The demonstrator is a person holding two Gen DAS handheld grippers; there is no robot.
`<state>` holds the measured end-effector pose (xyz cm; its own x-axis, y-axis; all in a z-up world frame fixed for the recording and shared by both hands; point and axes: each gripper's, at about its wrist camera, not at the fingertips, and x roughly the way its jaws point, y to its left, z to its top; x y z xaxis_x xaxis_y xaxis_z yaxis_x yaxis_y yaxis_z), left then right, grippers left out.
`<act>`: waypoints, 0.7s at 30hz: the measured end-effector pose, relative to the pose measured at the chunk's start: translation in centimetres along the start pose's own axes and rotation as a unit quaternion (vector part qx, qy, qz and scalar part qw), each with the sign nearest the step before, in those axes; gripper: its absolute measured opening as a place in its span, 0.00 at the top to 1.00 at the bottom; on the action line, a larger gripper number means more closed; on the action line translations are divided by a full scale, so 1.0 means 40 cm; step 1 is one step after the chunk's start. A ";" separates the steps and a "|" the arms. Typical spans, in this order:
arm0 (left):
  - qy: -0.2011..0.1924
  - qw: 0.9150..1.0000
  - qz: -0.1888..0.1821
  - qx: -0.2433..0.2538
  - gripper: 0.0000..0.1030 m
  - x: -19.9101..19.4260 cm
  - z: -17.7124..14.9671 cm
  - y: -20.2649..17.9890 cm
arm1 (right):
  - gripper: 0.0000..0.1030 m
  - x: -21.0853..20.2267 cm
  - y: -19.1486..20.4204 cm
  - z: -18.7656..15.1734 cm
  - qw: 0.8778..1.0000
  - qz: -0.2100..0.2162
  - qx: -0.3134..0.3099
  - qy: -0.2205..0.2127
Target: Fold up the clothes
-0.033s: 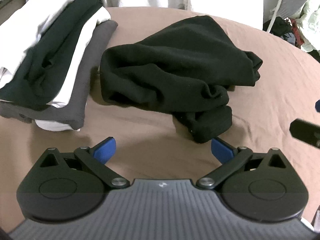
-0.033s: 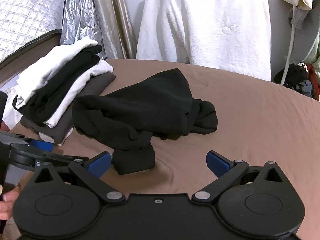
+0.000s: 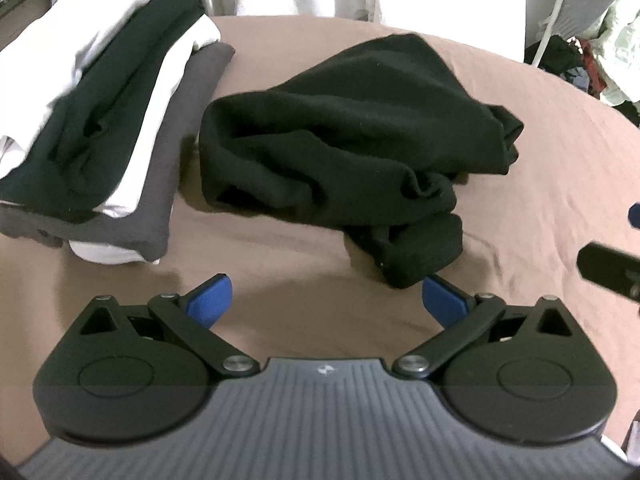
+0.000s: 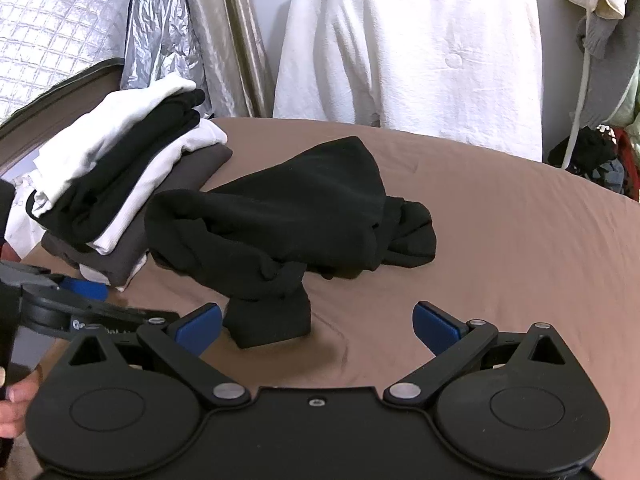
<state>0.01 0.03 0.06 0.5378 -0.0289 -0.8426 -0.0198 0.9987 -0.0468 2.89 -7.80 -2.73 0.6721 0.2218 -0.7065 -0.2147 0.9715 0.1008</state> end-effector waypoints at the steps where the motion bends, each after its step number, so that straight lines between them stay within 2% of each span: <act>1: -0.006 1.000 0.001 0.002 0.00 0.000 0.001 0.001 | 0.00 0.001 0.000 0.001 1.000 -0.003 -0.001 0.000; 6: -0.042 0.999 -0.002 0.014 0.00 -0.025 0.003 -0.010 | 0.00 0.007 -0.006 -0.001 1.000 -0.004 0.002 -0.010; 10: -0.037 0.999 -0.015 0.006 0.00 -0.030 0.003 0.006 | 0.00 -0.002 -0.017 -0.002 1.000 0.015 0.024 -0.007; 14: -0.032 0.999 -0.009 0.006 0.00 -0.023 0.005 0.007 | 0.00 0.022 -0.040 -0.006 0.999 0.012 0.044 0.011; 21: -0.036 0.999 -0.003 0.009 0.00 -0.029 0.002 0.000 | 0.00 0.018 -0.048 -0.014 0.999 0.013 0.044 0.014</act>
<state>-0.55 0.07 1.06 0.5969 -0.0317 -0.8017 -0.0017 0.9992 -0.0407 3.37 -9.56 -3.83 0.6462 0.2454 -0.7226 -0.1676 0.9694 0.1794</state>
